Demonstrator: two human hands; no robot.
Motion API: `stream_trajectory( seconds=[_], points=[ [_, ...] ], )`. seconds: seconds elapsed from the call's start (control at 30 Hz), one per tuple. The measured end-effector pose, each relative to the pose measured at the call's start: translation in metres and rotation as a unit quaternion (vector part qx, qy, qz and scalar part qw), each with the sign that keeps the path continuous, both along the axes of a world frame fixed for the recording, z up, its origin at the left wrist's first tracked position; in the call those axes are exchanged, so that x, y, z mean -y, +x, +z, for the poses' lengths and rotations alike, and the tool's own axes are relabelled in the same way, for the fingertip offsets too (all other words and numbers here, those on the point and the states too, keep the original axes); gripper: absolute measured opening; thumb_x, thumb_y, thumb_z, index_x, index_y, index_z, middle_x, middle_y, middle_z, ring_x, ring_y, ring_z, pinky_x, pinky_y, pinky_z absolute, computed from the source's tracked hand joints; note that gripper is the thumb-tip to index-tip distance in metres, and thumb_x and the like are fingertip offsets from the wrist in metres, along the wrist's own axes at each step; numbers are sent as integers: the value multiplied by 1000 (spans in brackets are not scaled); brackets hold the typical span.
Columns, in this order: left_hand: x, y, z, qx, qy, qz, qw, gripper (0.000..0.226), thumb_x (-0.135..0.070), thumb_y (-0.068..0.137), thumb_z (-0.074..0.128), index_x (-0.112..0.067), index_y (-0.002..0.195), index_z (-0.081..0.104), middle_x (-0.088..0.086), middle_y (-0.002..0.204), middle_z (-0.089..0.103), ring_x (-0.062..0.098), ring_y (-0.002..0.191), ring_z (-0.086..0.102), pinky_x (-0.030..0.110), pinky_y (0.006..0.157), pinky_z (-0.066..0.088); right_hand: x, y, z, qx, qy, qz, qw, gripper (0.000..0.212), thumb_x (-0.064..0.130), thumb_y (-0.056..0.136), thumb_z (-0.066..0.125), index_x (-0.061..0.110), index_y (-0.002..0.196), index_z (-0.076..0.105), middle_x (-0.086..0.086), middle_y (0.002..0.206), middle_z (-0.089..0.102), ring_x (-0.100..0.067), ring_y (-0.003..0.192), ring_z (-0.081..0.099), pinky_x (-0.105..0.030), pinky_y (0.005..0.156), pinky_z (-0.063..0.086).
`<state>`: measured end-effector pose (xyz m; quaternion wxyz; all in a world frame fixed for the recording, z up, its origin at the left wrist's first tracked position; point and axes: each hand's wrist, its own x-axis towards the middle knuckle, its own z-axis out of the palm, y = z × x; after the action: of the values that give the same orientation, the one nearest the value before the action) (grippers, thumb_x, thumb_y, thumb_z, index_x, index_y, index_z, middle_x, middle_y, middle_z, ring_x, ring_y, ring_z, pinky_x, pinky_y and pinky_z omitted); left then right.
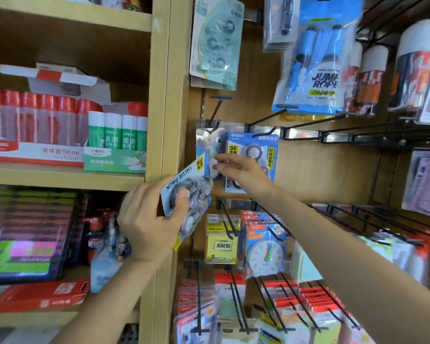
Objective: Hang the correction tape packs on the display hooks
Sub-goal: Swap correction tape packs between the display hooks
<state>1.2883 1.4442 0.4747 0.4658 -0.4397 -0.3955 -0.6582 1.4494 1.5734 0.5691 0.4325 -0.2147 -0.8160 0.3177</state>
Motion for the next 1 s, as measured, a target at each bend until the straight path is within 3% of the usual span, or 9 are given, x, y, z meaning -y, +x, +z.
stream_trajectory(
  seconds=[0.07, 0.17, 0.3, 0.4, 0.5, 0.57, 0.63, 0.8, 1.0],
  points=[
    [1, 1, 0, 11, -4, -27, 1000, 28, -28, 95, 65, -3, 102, 74, 12, 86, 71, 32, 73, 62, 45, 65, 52, 13, 10, -13, 25, -102, 67, 992, 39, 16, 93, 67, 21, 130, 58, 2, 120, 68, -9, 109, 63, -23, 93, 50],
    [3, 2, -1, 16, -7, -64, 998, 26, -34, 96, 61, -11, 107, 65, 12, 87, 69, 29, 76, 60, 43, 66, 50, 16, 16, -31, 59, -135, 134, 980, 44, 3, 85, 73, 18, 125, 59, 3, 114, 71, -10, 108, 66, -21, 88, 53],
    [6, 3, 1, -7, -12, -56, 998, 25, -31, 97, 58, -10, 109, 61, 15, 92, 69, 27, 84, 56, 34, 76, 42, 18, 24, -39, -47, -122, 125, 983, 51, -6, 72, 81, 0, 119, 62, -13, 114, 72, -23, 104, 69, -35, 90, 56],
    [8, 3, 4, -32, -43, -23, 998, 37, -30, 97, 53, 1, 110, 66, 17, 101, 68, 34, 88, 58, 30, 83, 37, 25, 42, -39, -118, -79, 79, 987, 46, -12, 68, 82, -2, 109, 64, -9, 105, 75, -20, 95, 71, -36, 88, 58],
    [12, 3, 9, -56, -76, 7, 995, 40, -31, 95, 52, -3, 119, 68, 14, 114, 67, 37, 99, 61, 32, 93, 38, 34, 68, -34, -149, -10, 30, 988, 47, -1, 64, 87, 0, 106, 66, -6, 102, 75, -16, 90, 70, -33, 79, 59],
    [15, 5, 16, -74, -97, 37, 992, 41, -32, 94, 53, -9, 124, 68, 10, 123, 66, 36, 106, 59, 41, 95, 41, 37, 88, -28, -152, 33, -3, 988, 41, -1, 67, 86, 4, 102, 66, -5, 94, 74, -12, 83, 68, -33, 69, 59],
    [16, 5, 28, -96, -116, 91, 984, 45, -32, 88, 58, -14, 129, 67, 9, 136, 61, 35, 118, 55, 48, 98, 42, 39, 105, -22, -151, 67, -35, 986, 39, 0, 69, 86, 7, 101, 67, -4, 93, 73, -12, 83, 67, -38, 71, 58],
    [10, -3, 50, -136, -171, 212, 953, 60, -32, 82, 62, -19, 140, 59, 10, 161, 36, 32, 145, 36, 49, 113, 30, 40, 130, -2, -95, 164, -120, 975, 46, 5, 69, 88, 20, 106, 65, 14, 95, 70, 8, 82, 64, -12, 73, 49],
    [7, -5, 41, -155, -153, 228, 949, 45, -27, 83, 58, -18, 125, 72, 12, 162, 35, 37, 146, 35, 50, 116, 30, 29, 126, 19, -27, 239, -179, 954, 59, 5, 72, 85, 13, 125, 61, 4, 105, 67, 6, 86, 59, -3, 69, 44]
  ],
)
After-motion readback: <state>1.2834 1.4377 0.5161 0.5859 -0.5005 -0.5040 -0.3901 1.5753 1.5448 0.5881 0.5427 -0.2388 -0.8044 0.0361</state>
